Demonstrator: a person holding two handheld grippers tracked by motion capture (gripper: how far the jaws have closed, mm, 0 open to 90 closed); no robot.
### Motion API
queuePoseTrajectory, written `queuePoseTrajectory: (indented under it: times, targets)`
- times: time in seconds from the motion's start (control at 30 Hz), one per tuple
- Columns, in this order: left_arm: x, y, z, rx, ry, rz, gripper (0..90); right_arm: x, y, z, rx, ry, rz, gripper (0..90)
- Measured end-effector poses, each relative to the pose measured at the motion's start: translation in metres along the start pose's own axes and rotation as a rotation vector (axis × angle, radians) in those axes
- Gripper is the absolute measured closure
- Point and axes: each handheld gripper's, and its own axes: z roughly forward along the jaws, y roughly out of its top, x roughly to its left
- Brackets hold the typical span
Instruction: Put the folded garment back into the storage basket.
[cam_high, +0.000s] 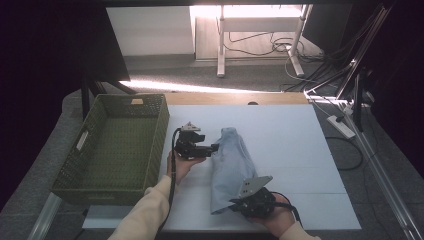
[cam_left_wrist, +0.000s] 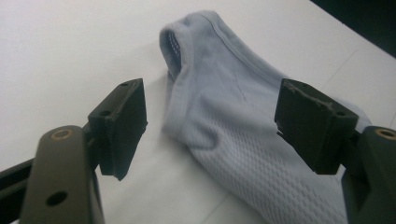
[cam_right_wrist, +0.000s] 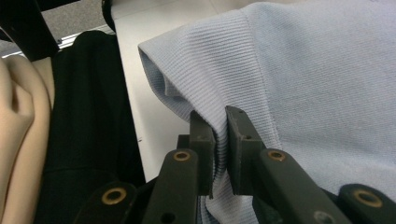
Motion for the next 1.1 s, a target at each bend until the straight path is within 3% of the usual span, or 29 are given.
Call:
queuePoseTrajectory:
  times: [0.5, 0.8, 1.1]
  targets:
    - [0.004, 0.012, 0.020, 0.046, 0.023, 0.047, 26.4, 0.007, -0.003, -0.004, 0.012, 0.019, -0.008, 82.2]
    - [0.012, 0.020, 0.030, 0.058, 0.061, 0.063, 27.8, 0.007, -0.004, -0.003, 0.011, 0.028, -0.006, 82.2]
    - [0.024, 0.022, 0.046, 0.087, 0.072, 0.076, 27.8, 0.009, -0.005, -0.003, 0.021, 0.046, -0.012, 82.2]
